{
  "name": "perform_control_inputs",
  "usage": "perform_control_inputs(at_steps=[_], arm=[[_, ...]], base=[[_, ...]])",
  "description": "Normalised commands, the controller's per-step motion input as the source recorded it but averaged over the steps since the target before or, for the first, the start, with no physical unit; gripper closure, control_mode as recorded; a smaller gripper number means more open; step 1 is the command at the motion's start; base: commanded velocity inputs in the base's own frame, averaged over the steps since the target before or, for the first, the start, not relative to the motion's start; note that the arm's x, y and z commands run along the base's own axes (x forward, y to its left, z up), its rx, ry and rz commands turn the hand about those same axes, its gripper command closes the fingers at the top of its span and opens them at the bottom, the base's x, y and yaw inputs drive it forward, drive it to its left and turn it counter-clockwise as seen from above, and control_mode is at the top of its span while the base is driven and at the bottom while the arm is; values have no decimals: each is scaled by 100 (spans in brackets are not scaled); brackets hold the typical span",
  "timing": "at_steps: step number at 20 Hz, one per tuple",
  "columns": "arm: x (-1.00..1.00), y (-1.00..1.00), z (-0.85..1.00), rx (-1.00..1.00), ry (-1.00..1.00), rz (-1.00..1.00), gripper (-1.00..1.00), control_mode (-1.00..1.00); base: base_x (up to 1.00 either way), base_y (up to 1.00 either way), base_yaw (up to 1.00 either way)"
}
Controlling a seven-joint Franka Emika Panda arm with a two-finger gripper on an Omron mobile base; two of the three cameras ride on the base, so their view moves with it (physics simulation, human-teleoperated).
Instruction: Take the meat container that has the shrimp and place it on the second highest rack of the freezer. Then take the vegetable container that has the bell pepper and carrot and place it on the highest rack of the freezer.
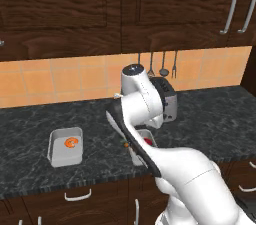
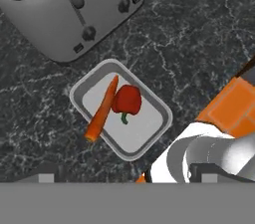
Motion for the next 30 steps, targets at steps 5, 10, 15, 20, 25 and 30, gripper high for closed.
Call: perform_control_inputs(at_steps=[5,10,15,20,25,30], arm=[[22,67,-12,0,0,-41,-100,-100],[5,31,-27,1,0,-22,-100,-100],[-16,32,-40,13,1,-29,-100,-100],[-45,50,-43,11,6,-30,-100,-100],[-17,88,-39,1,-12,-16,-100,-100],[4,96,-8,0,-15,-10,-100,-100]], base=[[0,0,0],[0,0,0],[0,0,0],[0,0,0],[0,0,0],[0,0,0]])
